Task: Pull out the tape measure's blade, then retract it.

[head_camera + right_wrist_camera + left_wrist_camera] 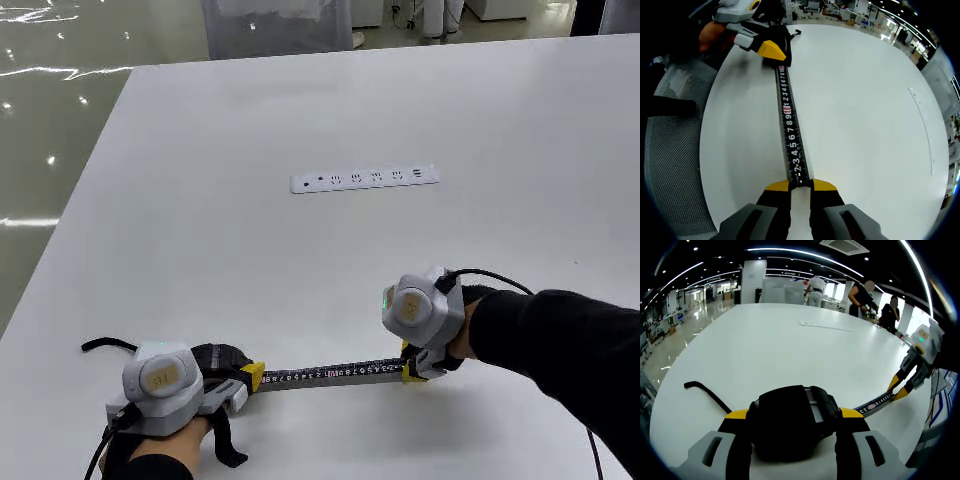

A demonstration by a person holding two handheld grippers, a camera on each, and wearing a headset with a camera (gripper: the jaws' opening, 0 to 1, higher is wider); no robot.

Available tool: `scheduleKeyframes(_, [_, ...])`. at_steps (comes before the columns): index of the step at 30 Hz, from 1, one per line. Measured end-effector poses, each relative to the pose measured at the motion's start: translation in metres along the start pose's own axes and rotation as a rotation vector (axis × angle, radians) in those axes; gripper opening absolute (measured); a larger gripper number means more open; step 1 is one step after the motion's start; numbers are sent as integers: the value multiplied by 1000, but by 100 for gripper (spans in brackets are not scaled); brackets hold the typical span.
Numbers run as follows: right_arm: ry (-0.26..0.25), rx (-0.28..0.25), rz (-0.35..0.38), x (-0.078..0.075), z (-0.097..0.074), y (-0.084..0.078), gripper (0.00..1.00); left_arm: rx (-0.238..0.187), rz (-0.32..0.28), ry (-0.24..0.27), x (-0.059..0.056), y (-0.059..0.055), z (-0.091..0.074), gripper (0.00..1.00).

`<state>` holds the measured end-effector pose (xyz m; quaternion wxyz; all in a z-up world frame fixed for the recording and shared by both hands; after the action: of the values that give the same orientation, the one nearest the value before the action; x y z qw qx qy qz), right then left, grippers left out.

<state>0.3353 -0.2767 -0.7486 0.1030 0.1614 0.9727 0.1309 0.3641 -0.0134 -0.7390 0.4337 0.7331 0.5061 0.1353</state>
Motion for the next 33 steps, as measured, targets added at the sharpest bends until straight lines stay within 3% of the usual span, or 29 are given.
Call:
scheduleKeyframes(12, [-8,-16,20,1,1,2,9,2,0,1,0,0,0,63])
scheduleKeyframes(26, [0,-16,-8,2,2,6,9,14,5,3,-1,0,0,63])
scheduleKeyframes(31, [0,-17,1,2,2,7,9,0,5,2,-1,-1,0,63])
scheduleKeyframes(33, [0,-28,-48,2,2,9,9,0,5,3,-1,-1,0,63])
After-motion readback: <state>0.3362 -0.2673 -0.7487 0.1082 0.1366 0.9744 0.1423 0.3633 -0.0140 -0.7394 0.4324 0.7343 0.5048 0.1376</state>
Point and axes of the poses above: the centre of the closed fingertips' face, and the gripper's own axes: z roughly forward along the fingers, x roughly to its left, y roughly out of its top, the point moved 5 cm from there along -z, roughly backward along the fingers, and after that the axes turned 11 degrees about -y, right-handed, at the moved point
